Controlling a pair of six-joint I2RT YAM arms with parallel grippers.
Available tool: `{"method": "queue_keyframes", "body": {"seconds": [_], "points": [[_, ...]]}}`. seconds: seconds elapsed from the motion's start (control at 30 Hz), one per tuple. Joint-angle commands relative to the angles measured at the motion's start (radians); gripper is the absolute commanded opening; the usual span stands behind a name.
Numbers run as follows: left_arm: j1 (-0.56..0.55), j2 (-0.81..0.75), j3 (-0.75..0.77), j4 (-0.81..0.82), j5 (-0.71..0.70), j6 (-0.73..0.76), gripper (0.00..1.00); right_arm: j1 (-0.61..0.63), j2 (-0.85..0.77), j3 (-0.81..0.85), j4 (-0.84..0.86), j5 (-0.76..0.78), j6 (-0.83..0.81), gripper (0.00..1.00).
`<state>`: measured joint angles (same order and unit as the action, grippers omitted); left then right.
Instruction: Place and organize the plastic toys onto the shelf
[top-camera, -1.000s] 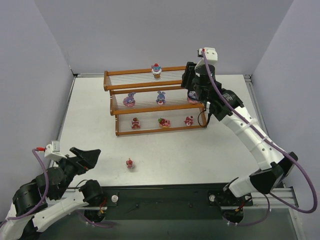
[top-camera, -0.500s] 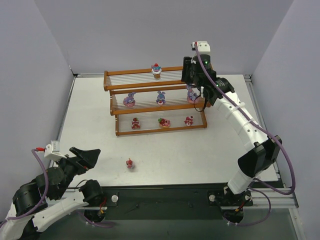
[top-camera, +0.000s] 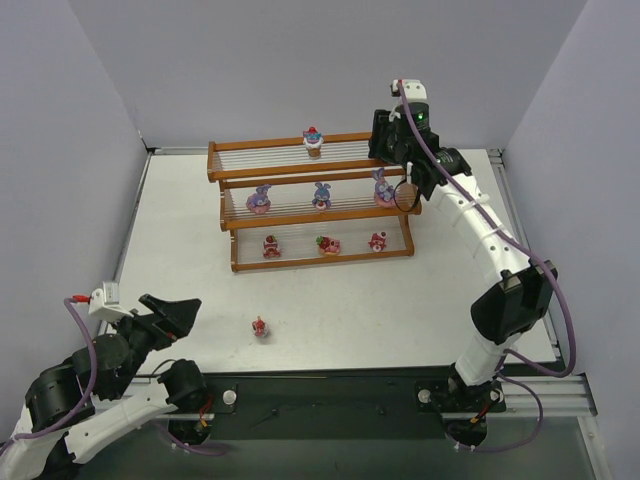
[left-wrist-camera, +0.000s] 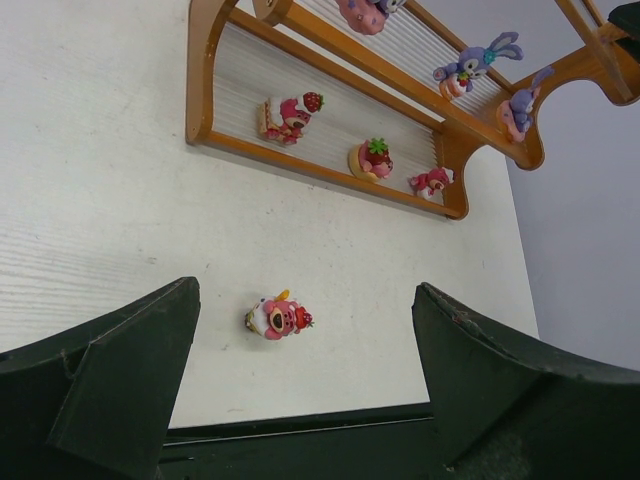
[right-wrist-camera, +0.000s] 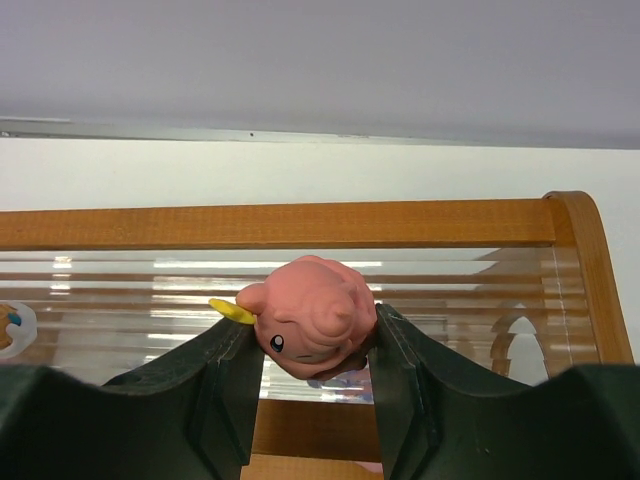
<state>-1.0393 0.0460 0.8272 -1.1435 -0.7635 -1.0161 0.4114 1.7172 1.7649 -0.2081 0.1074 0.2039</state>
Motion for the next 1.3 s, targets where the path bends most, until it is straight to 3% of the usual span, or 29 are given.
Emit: {"method": "queue_keyframes", "body": {"seconds": [0.0, 0.4, 0.77, 1.0, 1.27], "points": [[-0.008, 0.008, 0.029, -0.013, -0.016, -0.007, 0.97, -0.017, 0.028, 0.053, -0.019, -0.046, 0.012, 0.01], [-0.008, 0.008, 0.029, -0.015, -0.017, -0.010, 0.97, -0.022, 0.058, 0.139, -0.174, -0.035, 0.064, 0.11], [-0.010, 0.008, 0.029, -0.016, -0.017, -0.009, 0.97, -0.029, 0.087, 0.174, -0.191, -0.018, 0.081, 0.14], [-0.008, 0.008, 0.030, -0.018, -0.020, -0.012, 0.97, -0.029, 0.094, 0.179, -0.194, -0.018, 0.081, 0.34], [-0.010, 0.006, 0.032, -0.018, -0.020, -0.012, 0.97, -0.029, 0.088, 0.176, -0.192, -0.015, 0.083, 0.43]]}}
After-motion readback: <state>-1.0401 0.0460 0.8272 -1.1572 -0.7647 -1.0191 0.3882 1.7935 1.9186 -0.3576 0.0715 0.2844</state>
